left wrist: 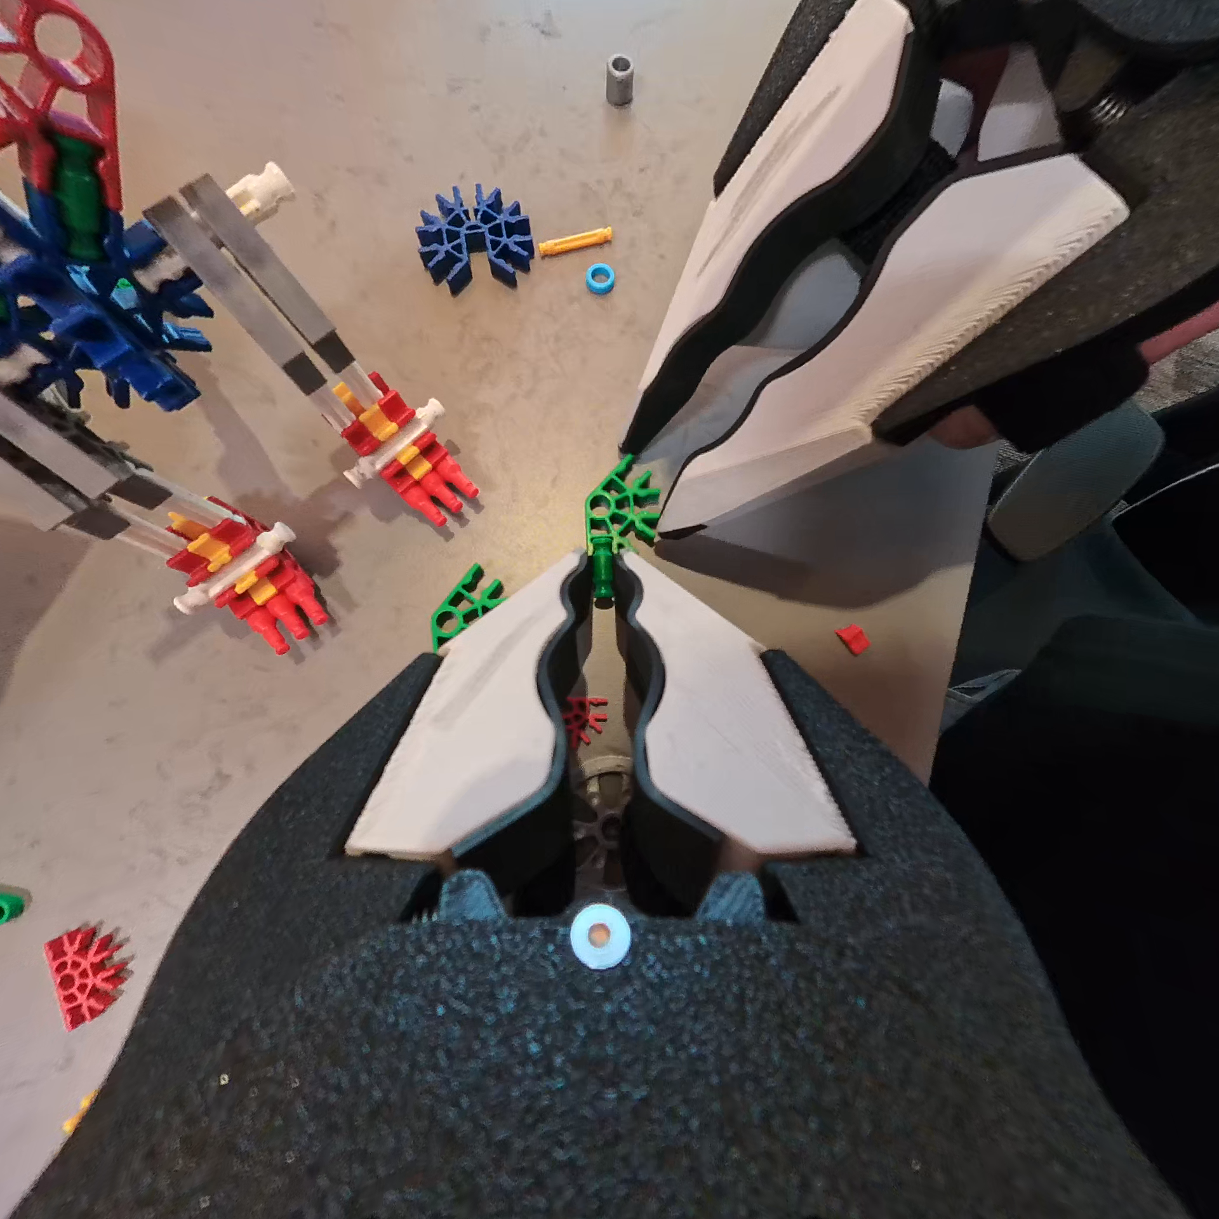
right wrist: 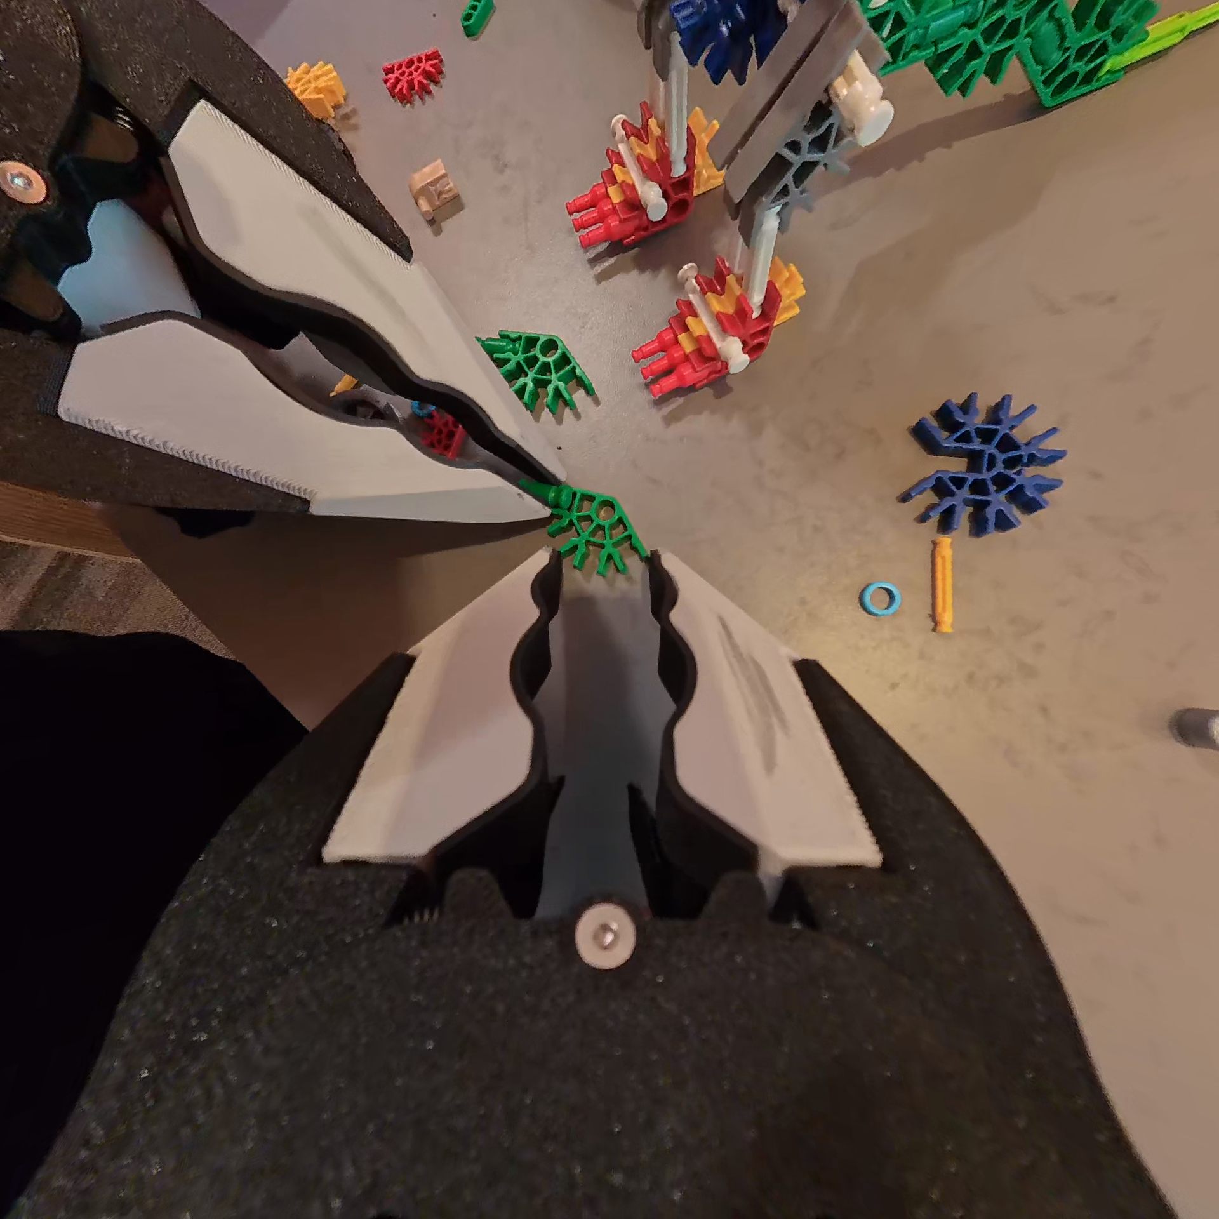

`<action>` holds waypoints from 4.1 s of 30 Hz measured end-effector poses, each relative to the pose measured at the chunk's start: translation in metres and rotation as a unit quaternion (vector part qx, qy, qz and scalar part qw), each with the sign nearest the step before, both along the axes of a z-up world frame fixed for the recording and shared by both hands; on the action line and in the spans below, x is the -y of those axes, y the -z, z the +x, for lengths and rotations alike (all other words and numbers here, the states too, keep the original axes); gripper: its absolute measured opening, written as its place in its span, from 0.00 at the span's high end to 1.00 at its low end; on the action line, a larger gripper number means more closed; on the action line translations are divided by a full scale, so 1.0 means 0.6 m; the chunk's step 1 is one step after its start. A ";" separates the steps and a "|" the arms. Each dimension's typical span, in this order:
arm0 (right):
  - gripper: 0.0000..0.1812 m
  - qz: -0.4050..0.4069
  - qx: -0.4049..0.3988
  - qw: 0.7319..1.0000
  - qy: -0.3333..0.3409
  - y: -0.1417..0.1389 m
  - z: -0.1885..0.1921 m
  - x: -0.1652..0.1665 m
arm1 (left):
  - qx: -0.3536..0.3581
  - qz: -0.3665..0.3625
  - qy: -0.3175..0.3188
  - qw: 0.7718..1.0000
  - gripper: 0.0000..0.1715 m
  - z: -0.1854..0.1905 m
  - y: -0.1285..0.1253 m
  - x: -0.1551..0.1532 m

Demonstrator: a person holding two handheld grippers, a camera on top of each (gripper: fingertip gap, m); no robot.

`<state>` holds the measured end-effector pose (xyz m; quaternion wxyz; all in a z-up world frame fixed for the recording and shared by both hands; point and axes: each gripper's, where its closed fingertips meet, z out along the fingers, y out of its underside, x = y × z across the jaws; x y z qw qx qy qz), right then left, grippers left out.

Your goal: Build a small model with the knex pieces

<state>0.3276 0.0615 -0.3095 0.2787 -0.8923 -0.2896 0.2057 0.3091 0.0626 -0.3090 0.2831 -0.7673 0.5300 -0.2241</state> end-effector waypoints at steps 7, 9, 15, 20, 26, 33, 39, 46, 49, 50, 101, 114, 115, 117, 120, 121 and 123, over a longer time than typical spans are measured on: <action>0.85 0.028 0.003 1.000 -0.009 -0.017 0.005 -0.016 | 0.000 0.001 -0.002 1.000 0.95 0.000 0.001 -0.001; 0.86 0.042 0.013 0.999 -0.023 -0.023 0.003 -0.021 | 0.002 0.004 -0.003 1.000 0.93 -0.002 0.000 -0.002; 0.88 0.036 0.020 0.997 -0.059 -0.013 -0.006 -0.026 | 0.000 0.000 -0.008 1.000 0.94 -0.016 -0.001 0.000; 0.91 0.022 0.017 0.997 -0.078 -0.001 -0.012 -0.021 | -0.011 0.005 -0.004 1.000 0.98 -0.014 0.007 0.003; 0.93 0.015 0.007 0.996 -0.085 -0.001 -0.016 -0.019 | -0.010 0.012 -0.004 1.000 0.98 -0.013 0.005 0.001; 0.93 0.011 0.003 0.996 -0.086 -0.001 -0.017 -0.021 | -0.019 0.014 0.001 1.000 0.98 -0.014 0.007 0.001; 0.92 0.006 0.001 0.996 -0.088 -0.002 -0.015 -0.026 | -0.022 0.014 0.001 1.000 0.98 -0.010 0.007 -0.002; 0.90 -0.025 -0.022 0.996 -0.085 0.001 -0.019 -0.025 | -0.025 0.012 0.002 1.000 0.98 -0.009 0.007 -0.005; 0.90 -0.030 -0.029 0.996 -0.084 0.001 -0.020 -0.026 | -0.028 0.014 0.004 0.999 0.98 -0.008 0.007 -0.006; 0.90 -0.032 -0.032 0.996 -0.083 0.001 -0.020 -0.025 | -0.029 0.016 0.006 0.999 0.98 -0.008 0.007 -0.006; 0.91 -0.086 -0.105 0.989 -0.053 -0.002 -0.019 -0.029 | -0.121 0.095 0.080 0.985 0.98 -0.003 0.009 -0.015; 0.93 -0.102 -0.116 0.987 -0.033 0.000 -0.018 -0.031 | -0.136 0.110 0.089 0.981 0.98 0.001 0.009 -0.018; 0.93 -0.101 -0.114 0.988 -0.034 0.000 -0.018 -0.031 | -0.137 0.112 0.089 0.980 0.98 0.001 0.009 -0.018; 0.93 -0.101 -0.113 0.988 -0.037 0.000 -0.018 -0.031 | -0.140 0.116 0.092 0.979 0.98 0.001 0.009 -0.019; 0.93 -0.099 -0.109 0.988 -0.043 0.001 -0.018 -0.030 | -0.142 0.118 0.095 0.978 0.98 0.001 0.009 -0.019; 0.93 -0.098 -0.107 0.988 -0.045 0.001 -0.019 -0.030 | -0.143 0.120 0.097 0.978 0.98 0.001 0.009 -0.019; 0.94 -0.100 -0.109 0.988 -0.045 0.001 -0.019 -0.030 | -0.146 0.122 0.101 0.977 0.98 0.001 0.009 -0.020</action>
